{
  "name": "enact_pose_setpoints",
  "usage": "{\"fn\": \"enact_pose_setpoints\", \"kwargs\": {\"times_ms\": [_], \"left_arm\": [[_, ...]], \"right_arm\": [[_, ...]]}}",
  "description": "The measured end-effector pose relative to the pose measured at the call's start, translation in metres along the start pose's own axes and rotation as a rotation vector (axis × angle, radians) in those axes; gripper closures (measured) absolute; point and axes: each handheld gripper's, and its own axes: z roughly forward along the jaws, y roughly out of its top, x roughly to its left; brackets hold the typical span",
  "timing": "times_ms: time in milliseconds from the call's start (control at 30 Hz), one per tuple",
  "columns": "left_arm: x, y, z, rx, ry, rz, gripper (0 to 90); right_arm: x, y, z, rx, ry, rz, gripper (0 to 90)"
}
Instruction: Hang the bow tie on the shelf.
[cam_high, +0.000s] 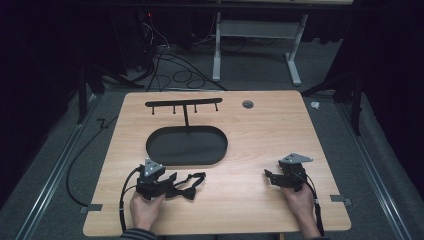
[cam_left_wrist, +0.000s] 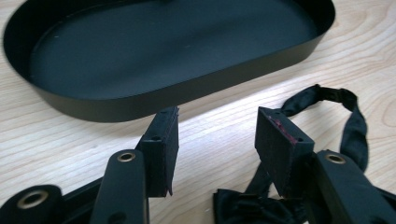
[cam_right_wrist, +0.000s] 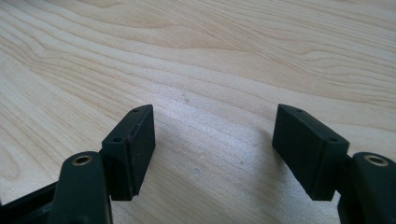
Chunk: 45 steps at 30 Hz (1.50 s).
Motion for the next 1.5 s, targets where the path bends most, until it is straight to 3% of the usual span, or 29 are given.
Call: {"fn": "enact_pose_setpoints", "kwargs": {"times_ms": [400, 933, 1367, 1500], "left_arm": [[-0.017, 0.007, 0.009, 0.030, -0.050, 0.039, 52.1], [-0.031, 0.009, 0.027, 0.076, -0.075, 0.083, 56.7], [-0.035, 0.009, 0.039, 0.137, -0.052, 0.111, 68.8], [-0.037, 0.007, 0.041, 0.154, -0.032, 0.137, 74.5]], "right_arm": [[0.000, 0.000, 0.000, 0.002, 0.001, 0.000, 31.5], [0.000, 0.000, 0.000, 0.002, 0.001, 0.000, 31.5], [0.000, 0.000, 0.000, 0.001, 0.002, 0.000, 31.4], [0.000, 0.000, 0.000, 0.002, 0.001, 0.000, 31.4]]}}
